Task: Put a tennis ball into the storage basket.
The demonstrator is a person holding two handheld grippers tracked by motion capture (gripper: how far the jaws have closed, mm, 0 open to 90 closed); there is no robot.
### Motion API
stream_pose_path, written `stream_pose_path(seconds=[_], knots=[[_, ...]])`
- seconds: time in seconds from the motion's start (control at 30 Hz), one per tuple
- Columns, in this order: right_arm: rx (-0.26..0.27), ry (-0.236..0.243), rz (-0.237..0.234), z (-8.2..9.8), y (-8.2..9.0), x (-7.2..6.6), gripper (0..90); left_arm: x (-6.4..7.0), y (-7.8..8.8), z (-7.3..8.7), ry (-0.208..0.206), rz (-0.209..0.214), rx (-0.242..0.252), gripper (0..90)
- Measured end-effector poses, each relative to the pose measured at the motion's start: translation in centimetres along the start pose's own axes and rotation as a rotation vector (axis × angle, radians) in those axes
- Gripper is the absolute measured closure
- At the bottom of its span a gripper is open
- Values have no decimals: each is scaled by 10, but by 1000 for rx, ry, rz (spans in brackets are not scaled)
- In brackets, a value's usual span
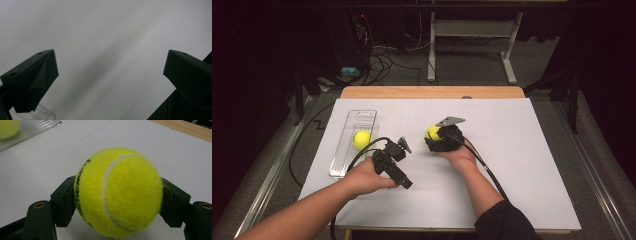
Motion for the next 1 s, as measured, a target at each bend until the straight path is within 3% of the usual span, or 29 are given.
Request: stream_pose_path(seconds=[0.37, 0.67, 1.0], knots=[[54, -12, 8, 20, 46, 15, 271, 3, 2, 1, 12, 2, 7, 6], [78, -43, 15, 53, 85, 28, 271, 7, 2, -1, 10, -6, 2, 6], [91, -52, 28, 87, 117, 36, 271, 11, 3, -4, 13, -3, 0, 6]])
Point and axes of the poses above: each handheld gripper's, and its own axes: y roughly backward along the jaws, z roughly out of its underside, x roughly to its right, the point moved 9 cm from there along -y, roughly forward along the jaws, and after that the axes turned 10 degrees about z, right-handed, at the moved point
